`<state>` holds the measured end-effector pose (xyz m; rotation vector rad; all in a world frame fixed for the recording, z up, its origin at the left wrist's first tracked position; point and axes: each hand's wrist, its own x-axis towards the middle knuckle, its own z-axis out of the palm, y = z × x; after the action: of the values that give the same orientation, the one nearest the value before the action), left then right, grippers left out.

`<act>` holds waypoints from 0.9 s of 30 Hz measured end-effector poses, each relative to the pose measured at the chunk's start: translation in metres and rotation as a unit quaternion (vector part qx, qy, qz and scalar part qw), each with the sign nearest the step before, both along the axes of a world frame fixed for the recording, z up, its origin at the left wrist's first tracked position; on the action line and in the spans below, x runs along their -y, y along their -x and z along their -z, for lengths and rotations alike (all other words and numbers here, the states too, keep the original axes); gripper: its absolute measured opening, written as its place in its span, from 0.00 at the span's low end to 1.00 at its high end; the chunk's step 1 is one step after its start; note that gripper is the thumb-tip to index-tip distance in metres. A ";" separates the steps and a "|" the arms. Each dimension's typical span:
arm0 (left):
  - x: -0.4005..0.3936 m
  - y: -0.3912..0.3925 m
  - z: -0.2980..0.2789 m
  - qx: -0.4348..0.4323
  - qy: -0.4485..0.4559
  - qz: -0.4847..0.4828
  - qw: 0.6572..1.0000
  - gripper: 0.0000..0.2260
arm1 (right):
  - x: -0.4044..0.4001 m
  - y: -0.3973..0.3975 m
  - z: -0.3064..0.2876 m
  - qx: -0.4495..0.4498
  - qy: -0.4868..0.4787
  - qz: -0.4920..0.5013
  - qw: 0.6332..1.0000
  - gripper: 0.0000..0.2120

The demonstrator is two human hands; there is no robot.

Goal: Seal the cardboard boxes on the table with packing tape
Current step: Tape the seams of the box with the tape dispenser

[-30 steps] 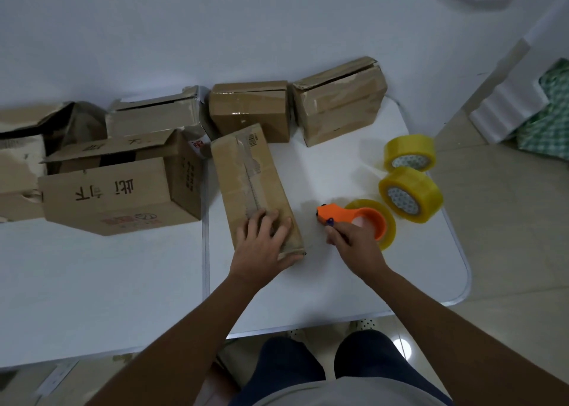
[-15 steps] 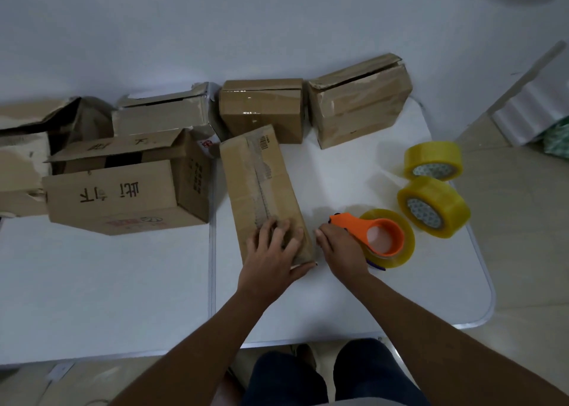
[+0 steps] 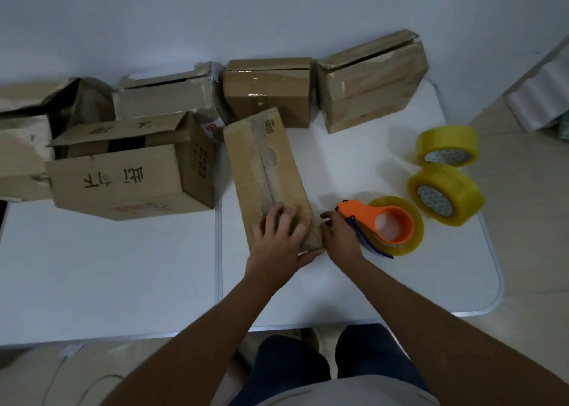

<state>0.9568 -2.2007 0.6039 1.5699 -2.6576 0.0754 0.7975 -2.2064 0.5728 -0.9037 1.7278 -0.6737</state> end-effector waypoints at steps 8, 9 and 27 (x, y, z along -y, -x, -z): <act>0.000 0.000 0.001 0.002 -0.002 0.003 1.000 0.30 | -0.062 0.002 -0.026 0.036 0.122 -0.051 0.991 0.19; 0.000 0.000 0.001 0.004 0.000 0.002 1.000 0.30 | -0.061 -0.001 -0.024 0.025 0.129 -0.045 0.990 0.19; 0.008 -0.009 -0.029 -0.094 -0.134 0.019 0.986 0.34 | -0.035 0.025 -0.042 -0.196 0.170 -0.315 0.913 0.30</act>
<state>0.9656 -2.2090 0.6331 1.5038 -2.6335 -0.4280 0.7723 -2.1719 0.6144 -1.8420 1.5274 -0.3682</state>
